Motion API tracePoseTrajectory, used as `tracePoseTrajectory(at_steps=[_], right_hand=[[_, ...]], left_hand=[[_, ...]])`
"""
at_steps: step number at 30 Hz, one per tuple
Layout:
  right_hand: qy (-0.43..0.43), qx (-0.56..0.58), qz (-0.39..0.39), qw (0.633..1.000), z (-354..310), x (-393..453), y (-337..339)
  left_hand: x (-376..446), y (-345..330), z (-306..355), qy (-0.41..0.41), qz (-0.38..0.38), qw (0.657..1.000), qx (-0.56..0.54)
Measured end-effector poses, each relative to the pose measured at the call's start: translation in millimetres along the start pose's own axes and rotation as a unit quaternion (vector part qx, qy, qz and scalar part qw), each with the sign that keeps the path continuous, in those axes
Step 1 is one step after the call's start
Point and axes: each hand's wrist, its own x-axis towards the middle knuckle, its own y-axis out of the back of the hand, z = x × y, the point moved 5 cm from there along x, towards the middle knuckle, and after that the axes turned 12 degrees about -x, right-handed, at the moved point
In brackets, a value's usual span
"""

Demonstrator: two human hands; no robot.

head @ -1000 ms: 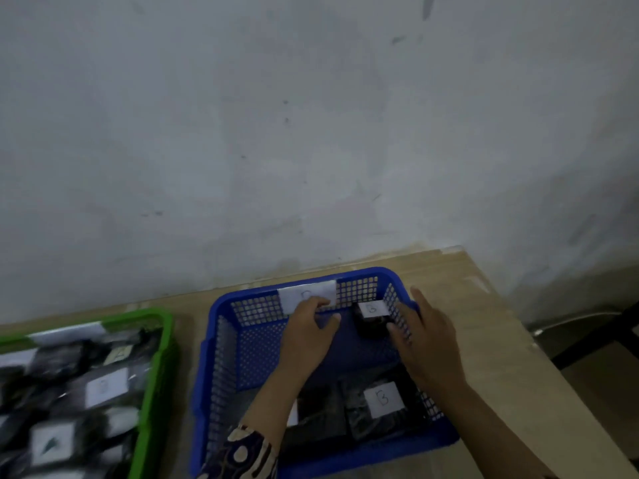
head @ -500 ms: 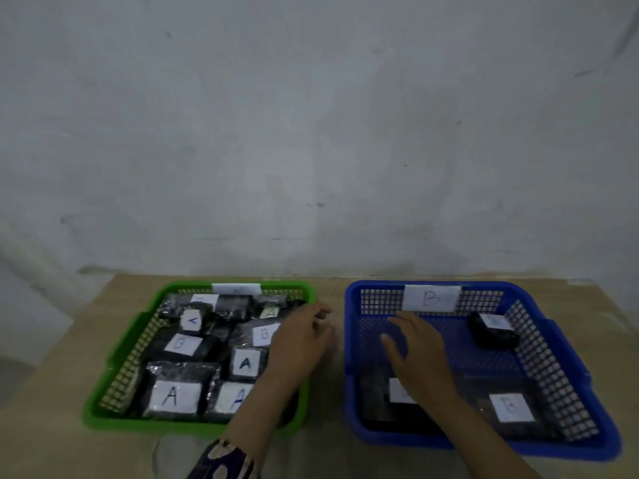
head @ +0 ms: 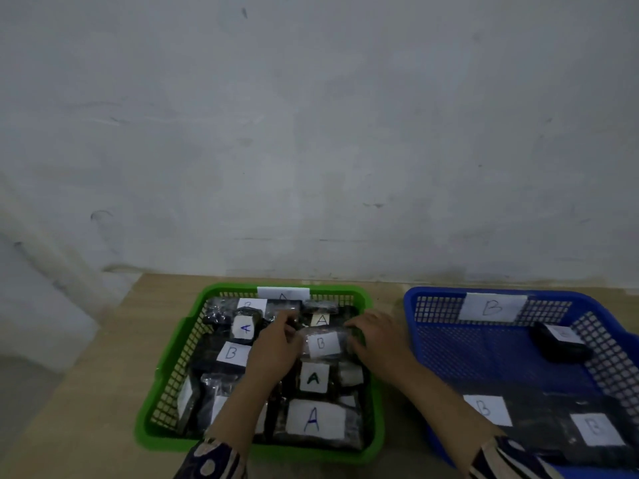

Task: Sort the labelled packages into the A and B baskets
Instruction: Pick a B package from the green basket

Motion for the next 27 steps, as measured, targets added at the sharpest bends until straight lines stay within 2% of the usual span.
tracePoseTrajectory(at_steps=[3,6,13,19,23,27], right_hand=[[-0.02,-0.035,-0.053,0.998,-4,18,-13],[-0.05,-0.059,-0.093,0.993,-5,28,-24],[-0.073,-0.064,-0.099,0.99,-2,35,-23],[-0.11,0.13,-0.059,0.984,3,26,-11],[-0.131,0.3,0.0,0.945,-2,18,19],[-0.14,0.336,0.036,0.931,4,5,38]], left_hand=[[9,1,-10,0.0,-0.02,0.999,0.042],[14,1,-14,-0.012,-0.008,0.999,0.051],[16,-2,-21,-0.007,0.001,1.0,-0.03],[10,1,-4,-0.025,0.017,0.996,-0.085],[1,23,21,-0.071,0.119,0.968,-0.209],[-7,29,40,-0.057,0.13,0.946,-0.292]])
